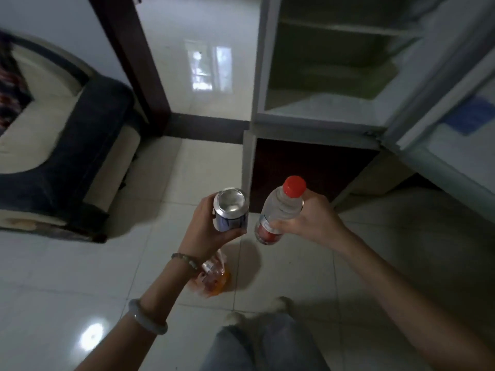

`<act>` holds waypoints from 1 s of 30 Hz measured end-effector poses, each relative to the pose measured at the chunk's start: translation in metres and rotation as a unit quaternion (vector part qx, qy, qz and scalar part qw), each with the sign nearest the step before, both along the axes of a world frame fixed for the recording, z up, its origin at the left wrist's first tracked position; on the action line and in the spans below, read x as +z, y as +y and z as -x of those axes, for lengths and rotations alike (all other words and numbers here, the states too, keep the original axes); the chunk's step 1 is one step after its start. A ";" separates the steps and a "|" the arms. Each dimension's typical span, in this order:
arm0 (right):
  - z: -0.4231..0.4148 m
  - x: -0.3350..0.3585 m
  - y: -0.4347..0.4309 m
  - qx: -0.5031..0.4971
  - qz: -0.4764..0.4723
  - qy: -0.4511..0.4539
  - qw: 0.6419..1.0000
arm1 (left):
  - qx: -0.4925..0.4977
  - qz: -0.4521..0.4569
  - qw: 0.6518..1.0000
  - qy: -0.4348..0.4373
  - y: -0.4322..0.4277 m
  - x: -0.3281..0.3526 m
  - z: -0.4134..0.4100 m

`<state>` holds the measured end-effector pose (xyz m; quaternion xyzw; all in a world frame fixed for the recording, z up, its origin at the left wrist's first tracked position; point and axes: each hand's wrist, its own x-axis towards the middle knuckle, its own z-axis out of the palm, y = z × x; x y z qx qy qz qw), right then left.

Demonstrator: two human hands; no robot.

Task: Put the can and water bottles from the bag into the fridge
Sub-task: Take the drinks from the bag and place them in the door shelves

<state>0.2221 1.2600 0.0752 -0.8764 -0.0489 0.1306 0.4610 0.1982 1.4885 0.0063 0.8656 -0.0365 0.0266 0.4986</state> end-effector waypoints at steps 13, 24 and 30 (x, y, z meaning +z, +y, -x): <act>0.035 0.060 -0.185 -0.150 -0.027 -0.053 0.987 | -0.199 0.037 0.978 -0.043 -0.207 0.030 -0.077; -0.012 0.065 -0.331 -0.265 -0.023 -0.101 0.959 | -0.203 0.071 0.975 -0.052 -0.346 0.044 -0.127; -0.065 0.078 -0.370 -0.294 -0.012 -0.156 0.943 | -0.202 0.048 0.978 -0.032 -0.370 0.044 -0.169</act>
